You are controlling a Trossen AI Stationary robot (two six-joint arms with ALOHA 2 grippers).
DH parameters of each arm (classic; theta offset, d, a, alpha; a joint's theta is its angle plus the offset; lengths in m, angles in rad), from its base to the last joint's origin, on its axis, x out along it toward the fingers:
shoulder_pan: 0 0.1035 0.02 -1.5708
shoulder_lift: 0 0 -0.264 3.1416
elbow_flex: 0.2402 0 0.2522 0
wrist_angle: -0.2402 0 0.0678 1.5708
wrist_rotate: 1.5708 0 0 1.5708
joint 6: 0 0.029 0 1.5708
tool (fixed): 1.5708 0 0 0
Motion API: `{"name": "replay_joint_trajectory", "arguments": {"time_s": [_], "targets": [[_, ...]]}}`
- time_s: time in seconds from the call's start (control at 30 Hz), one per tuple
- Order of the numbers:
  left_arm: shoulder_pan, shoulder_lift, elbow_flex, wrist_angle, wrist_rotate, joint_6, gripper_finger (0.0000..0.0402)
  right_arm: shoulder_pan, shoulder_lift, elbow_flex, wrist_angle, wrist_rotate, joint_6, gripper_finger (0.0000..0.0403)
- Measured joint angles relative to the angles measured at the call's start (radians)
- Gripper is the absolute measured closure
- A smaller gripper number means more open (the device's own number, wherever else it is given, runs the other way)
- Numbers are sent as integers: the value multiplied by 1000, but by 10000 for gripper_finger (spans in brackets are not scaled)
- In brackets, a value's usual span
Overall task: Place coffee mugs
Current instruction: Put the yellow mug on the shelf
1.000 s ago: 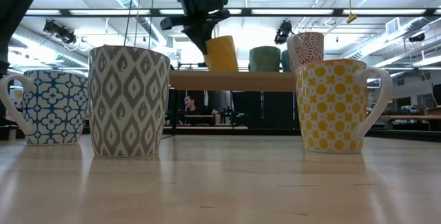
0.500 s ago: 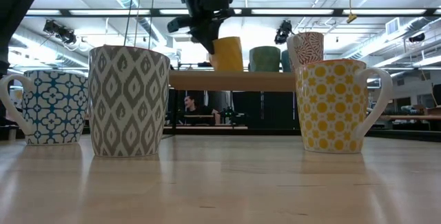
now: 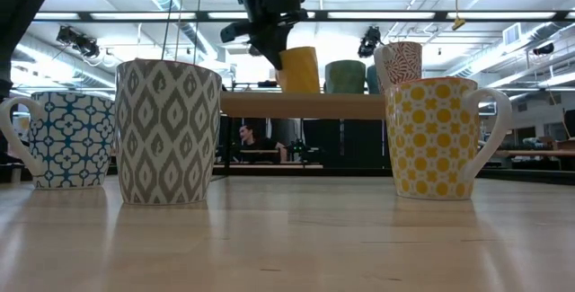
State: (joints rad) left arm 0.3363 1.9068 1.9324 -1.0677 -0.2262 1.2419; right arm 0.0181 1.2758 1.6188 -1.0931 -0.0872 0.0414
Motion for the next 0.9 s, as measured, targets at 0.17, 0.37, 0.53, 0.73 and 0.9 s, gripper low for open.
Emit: {"name": "replay_joint_trajectory", "arguments": {"time_s": [0.17, 0.37, 0.53, 0.73, 0.9], "targets": [[0, 0, 0, 3, -2, -11, 346, 0, 0, 0, 0, 0, 0, 302], [0, 0, 0, 5, -2, -46, 346, 0, 0, 0, 0, 0, 0, 302], [0, -1, 0, 13, 2, -53, 342, 0, 0, 0, 0, 0, 0, 302], [0, -3, 2, 20, 13, -53, 311, 0, 0, 0, 0, 0, 0, 302], [0, -3, 2, 35, 13, -53, 289, 0, 0, 0, 0, -1, 0, 302]]}}
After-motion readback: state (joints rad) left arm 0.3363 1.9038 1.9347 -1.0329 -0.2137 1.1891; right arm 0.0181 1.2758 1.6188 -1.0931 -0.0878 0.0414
